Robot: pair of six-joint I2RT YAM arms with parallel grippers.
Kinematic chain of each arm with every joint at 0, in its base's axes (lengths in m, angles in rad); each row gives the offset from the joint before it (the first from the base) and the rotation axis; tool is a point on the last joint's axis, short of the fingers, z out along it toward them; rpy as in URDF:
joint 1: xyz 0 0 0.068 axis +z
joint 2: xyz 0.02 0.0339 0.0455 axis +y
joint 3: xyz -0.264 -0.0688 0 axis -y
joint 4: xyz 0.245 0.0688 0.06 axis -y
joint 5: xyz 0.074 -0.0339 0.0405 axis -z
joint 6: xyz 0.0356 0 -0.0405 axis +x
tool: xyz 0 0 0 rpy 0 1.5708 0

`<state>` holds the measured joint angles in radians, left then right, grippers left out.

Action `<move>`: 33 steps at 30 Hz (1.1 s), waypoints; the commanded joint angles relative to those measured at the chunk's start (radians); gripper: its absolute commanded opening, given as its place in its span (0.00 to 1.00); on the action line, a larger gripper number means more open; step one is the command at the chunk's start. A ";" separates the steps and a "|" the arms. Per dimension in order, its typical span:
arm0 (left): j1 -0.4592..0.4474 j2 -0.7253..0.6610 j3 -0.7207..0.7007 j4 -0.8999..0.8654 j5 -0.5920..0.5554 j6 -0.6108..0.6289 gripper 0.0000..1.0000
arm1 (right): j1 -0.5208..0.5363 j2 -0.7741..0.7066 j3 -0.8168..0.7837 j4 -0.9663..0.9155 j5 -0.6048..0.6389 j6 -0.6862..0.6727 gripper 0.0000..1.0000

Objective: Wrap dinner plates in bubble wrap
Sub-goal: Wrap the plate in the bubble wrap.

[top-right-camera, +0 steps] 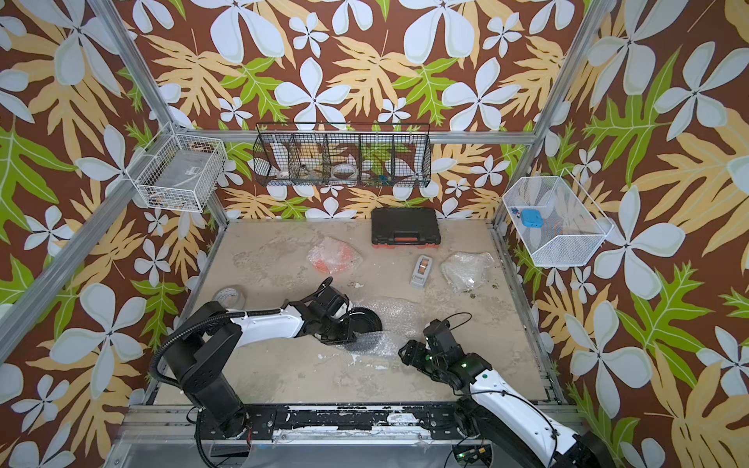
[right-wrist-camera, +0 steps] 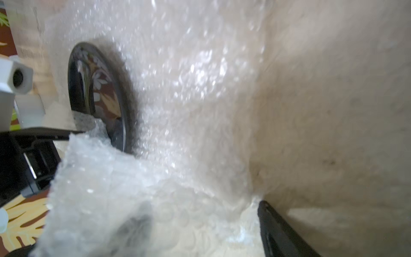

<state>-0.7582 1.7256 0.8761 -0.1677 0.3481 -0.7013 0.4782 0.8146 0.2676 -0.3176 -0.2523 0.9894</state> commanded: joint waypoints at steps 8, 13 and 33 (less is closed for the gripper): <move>0.002 0.009 0.004 -0.125 -0.070 0.016 0.05 | -0.110 0.142 -0.033 0.150 -0.131 -0.117 0.42; 0.003 0.004 0.036 -0.146 -0.079 0.025 0.05 | -0.160 0.141 -0.031 0.152 -0.133 -0.141 0.24; 0.013 0.073 0.092 -0.155 -0.028 0.060 0.06 | -0.351 0.111 0.175 -0.013 -0.334 -0.269 0.00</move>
<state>-0.7444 1.7851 0.9730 -0.2546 0.3489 -0.6315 0.1143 0.9474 0.4049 -0.2947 -0.5323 0.7059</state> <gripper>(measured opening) 0.061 0.047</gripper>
